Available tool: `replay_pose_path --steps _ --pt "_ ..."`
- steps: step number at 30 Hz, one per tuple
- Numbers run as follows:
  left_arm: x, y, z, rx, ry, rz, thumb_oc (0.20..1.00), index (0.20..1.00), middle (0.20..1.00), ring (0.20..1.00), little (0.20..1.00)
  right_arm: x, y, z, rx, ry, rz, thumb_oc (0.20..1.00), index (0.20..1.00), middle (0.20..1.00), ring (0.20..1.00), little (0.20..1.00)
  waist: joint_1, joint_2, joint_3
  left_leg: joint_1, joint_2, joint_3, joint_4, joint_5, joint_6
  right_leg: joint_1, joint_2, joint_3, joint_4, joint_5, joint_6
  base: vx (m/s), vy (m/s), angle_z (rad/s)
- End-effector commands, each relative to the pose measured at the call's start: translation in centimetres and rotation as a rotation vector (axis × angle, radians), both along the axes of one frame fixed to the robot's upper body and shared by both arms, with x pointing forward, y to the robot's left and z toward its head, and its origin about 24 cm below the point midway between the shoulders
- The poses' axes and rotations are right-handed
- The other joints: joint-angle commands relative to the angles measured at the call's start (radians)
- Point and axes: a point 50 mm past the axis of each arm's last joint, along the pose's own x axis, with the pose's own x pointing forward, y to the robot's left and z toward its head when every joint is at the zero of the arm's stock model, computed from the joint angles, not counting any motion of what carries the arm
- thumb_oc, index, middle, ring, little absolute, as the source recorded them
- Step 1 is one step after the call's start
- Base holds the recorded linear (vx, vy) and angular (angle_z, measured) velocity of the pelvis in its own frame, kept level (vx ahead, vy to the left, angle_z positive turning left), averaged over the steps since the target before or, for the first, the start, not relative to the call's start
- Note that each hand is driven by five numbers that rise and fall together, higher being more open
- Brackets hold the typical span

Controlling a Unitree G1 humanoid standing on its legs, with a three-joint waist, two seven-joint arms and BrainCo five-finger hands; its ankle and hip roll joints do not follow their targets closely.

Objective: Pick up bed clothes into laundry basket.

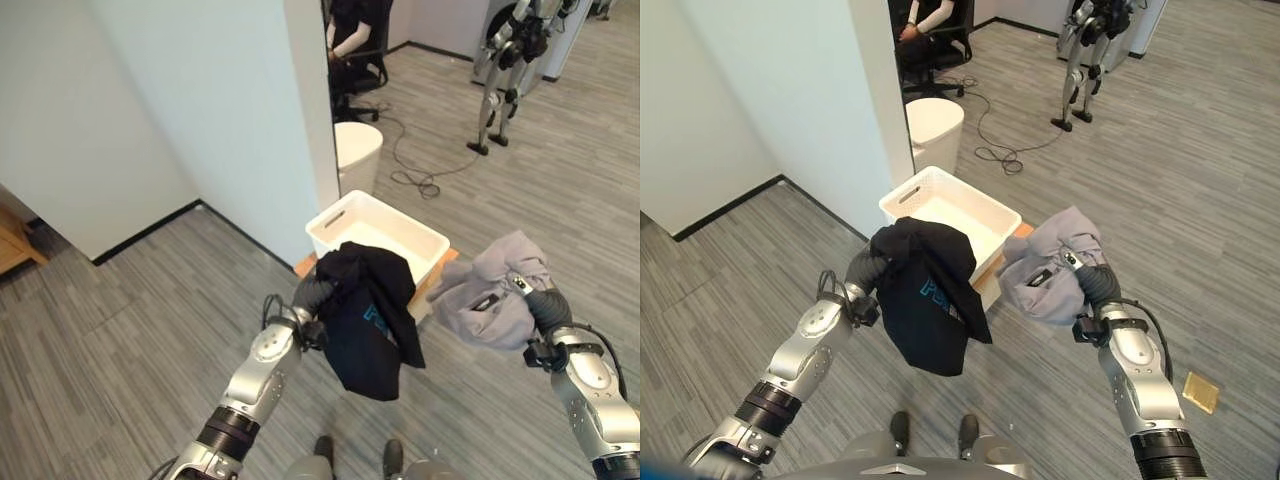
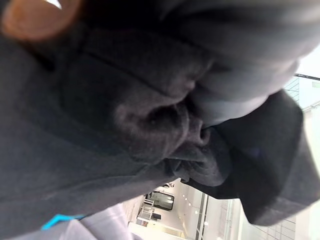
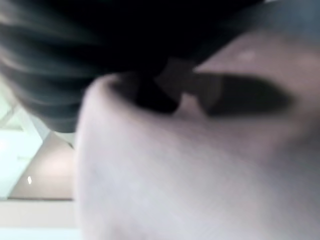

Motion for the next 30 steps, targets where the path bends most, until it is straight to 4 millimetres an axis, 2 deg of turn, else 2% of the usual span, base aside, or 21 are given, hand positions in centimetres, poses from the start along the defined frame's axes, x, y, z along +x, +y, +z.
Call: replay_pose_path --steps 1,2,3,6,7,9,10,11,15,17,18,22,25,27,30 --pt "0.2 0.3 3.0 -0.056 -0.128 -0.031 0.2 0.2 0.2 0.2 0.2 2.2 -0.9 5.3 -0.04 -0.226 0.002 0.2 0.2 0.2 0.2 0.2 0.044 -0.037 -0.075 0.058 -0.027 -0.004 -0.06 0.025 0.003 0.04 -0.052 0.054 -0.011 -0.051 0.119 0.01 0.056 -0.12" --pt "0.2 0.3 3.0 -0.056 -0.128 -0.031 0.2 0.2 0.2 0.2 0.2 2.2 -0.9 5.3 -0.04 -0.226 0.002 0.2 0.2 0.2 0.2 0.2 0.045 -0.037 -0.075 0.058 -0.027 -0.003 -0.061 0.025 0.003 0.04 -0.052 0.054 -0.011 -0.051 0.119 0.06 0.073 -0.13" --pt "-0.8 1.2 2.0 -0.054 -0.092 -0.022 0.2 0.2 0.2 0.2 0.2 3.3 -1.7 7.1 -0.13 -0.246 0.004 0.2 0.2 0.2 0.2 0.2 0.069 -0.042 -0.078 0.065 -0.034 -0.004 -0.078 0.027 0.009 0.046 -0.056 0.051 -0.013 -0.05 0.122 0.04 0.05 -0.13" --pt "-1.1 1.4 1.7 -0.059 -0.075 -0.021 0.2 0.2 0.2 0.2 0.2 3.9 -2.0 7.9 -0.152 -0.257 0.003 0.2 0.2 0.2 0.2 0.2 0.078 -0.046 -0.076 0.065 -0.037 -0.006 -0.081 0.027 0.011 0.045 -0.057 0.051 -0.012 -0.048 0.123 0.03 0.043 -0.03" --pt "-2.7 1.9 -0.2 -0.081 0.008 -0.028 0.2 0.2 0.2 0.2 0.2 6.5 -3.2 10.0 -0.257 -0.22 0.002 0.2 0.2 0.2 0.2 0.2 0.13 -0.067 -0.068 0.063 -0.043 -0.017 -0.09 0.028 0.015 0.044 -0.061 0.046 -0.013 -0.043 0.127 0.06 0.052 0.15" --pt "-3.5 2.1 -0.8 -0.09 0.041 -0.04 0.2 0.2 0.2 0.2 0.2 8.2 -3.6 11.9 -0.329 -0.208 -0.016 0.2 0.2 0.2 0.2 0.2 0.148 -0.081 -0.062 0.057 -0.044 -0.022 -0.09 0.021 0.015 0.045 -0.061 0.04 -0.017 -0.045 0.131 0.05 0.04 -0.07" --pt "-3.7 2.3 -0.9 -0.09 0.048 -0.04 0.2 0.2 0.2 0.2 0.2 8.9 -3.7 12.8 -0.357 -0.211 -0.026 0.2 0.2 0.2 0.2 0.2 0.153 -0.085 -0.059 0.054 -0.044 -0.022 -0.09 0.021 0.015 0.043 -0.06 0.041 -0.018 -0.044 0.131 0.02 0.028 0.12" --pt "-4.0 2.7 -1.2 -0.081 0.063 -0.031 0.2 0.2 0.2 0.2 0.2 9.6 -4.3 15.0 -0.438 -0.231 -0.062 0.2 0.2 0.2 0.2 0.2 0.167 -0.094 -0.056 0.049 -0.045 -0.025 -0.09 0.023 0.015 0.041 -0.059 0.039 -0.02 -0.042 0.131 0.02 0.02 0.3" --pt "-4.8 3.8 -1.4 -0.075 0.082 -0.006 0.2 0.2 0.2 0.2 0.2 11.8 -4.6 20.2 -0.608 -0.247 -0.156 0.2 0.2 0.2 0.2 0.2 0.186 -0.102 -0.037 0.03 -0.049 -0.031 -0.09 0.024 0.019 0.029 -0.057 0.035 -0.025 -0.033 0.134 0.0 0.028 0.16" --pt "-5.2 4.4 -1.9 -0.057 0.108 -0.001 0.2 0.2 0.2 0.2 0.2 12.7 -5.1 22.0 -0.631 -0.22 -0.232 0.2 0.2 0.2 0.2 0.2 0.206 -0.11 -0.031 0.018 -0.051 -0.036 -0.09 0.027 0.019 0.019 -0.056 0.031 -0.028 -0.029 0.136 0.02 0.032 0.11" --pt "-5.3 4.6 -1.9 -0.056 0.111 0.008 0.2 0.2 0.2 0.2 0.2 13.2 -4.6 22.8 -0.63 -0.227 -0.236 0.2 0.2 0.2 0.2 0.2 0.206 -0.108 -0.03 0.013 -0.05 -0.035 -0.09 0.027 0.02 0.015 -0.056 0.033 -0.029 -0.027 0.136 0.01 0.022 0.06" --pt "-5.4 4.6 -2.1 -0.06 0.121 0.012 0.2 0.2 0.2 0.2 0.2 13.6 -4.5 23.8 -0.618 -0.218 -0.264 0.2 0.2 0.2 0.2 0.2 0.21 -0.108 -0.026 0.002 -0.051 -0.037 -0.09 0.027 0.021 0.006 -0.055 0.033 -0.033 -0.024 0.138 0.01 0.006 0.01" --pt "-5.4 4.7 -2.3 -0.055 0.129 0.027 0.2 0.2 0.2 0.2 0.2 14.1 -4.4 24.6 -0.637 -0.193 -0.301 0.2 0.2 0.2 0.2 0.2 0.224 -0.112 0.0 -0.033 -0.052 -0.042 -0.09 0.035 0.022 -0.027 -0.056 0.029 -0.033 -0.014 0.141 -0.04 0.017 0.07" --pt "-5.3 4.7 -2.3 -0.058 0.127 0.036 0.2 0.2 0.2 0.2 0.2 14.5 -3.8 24.8 -0.626 -0.186 -0.311 0.2 0.2 0.2 0.2 0.2 0.23 -0.112 0.021 -0.057 -0.054 -0.043 -0.09 0.041 0.022 -0.048 -0.053 0.029 -0.036 -0.008 0.14 -0.04 0.019 0.06" --pt "-5.1 4.6 -2.1 -0.058 0.118 0.037 0.2 0.2 0.2 0.2 0.2 14.6 -4.0 24.3 -0.619 -0.156 -0.329 0.2 0.2 0.2 0.2 0.2 0.236 -0.115 0.037 -0.079 -0.053 -0.044 -0.09 0.045 0.023 -0.069 -0.054 0.026 -0.036 -0.004 0.141 -0.01 0.004 0.02"
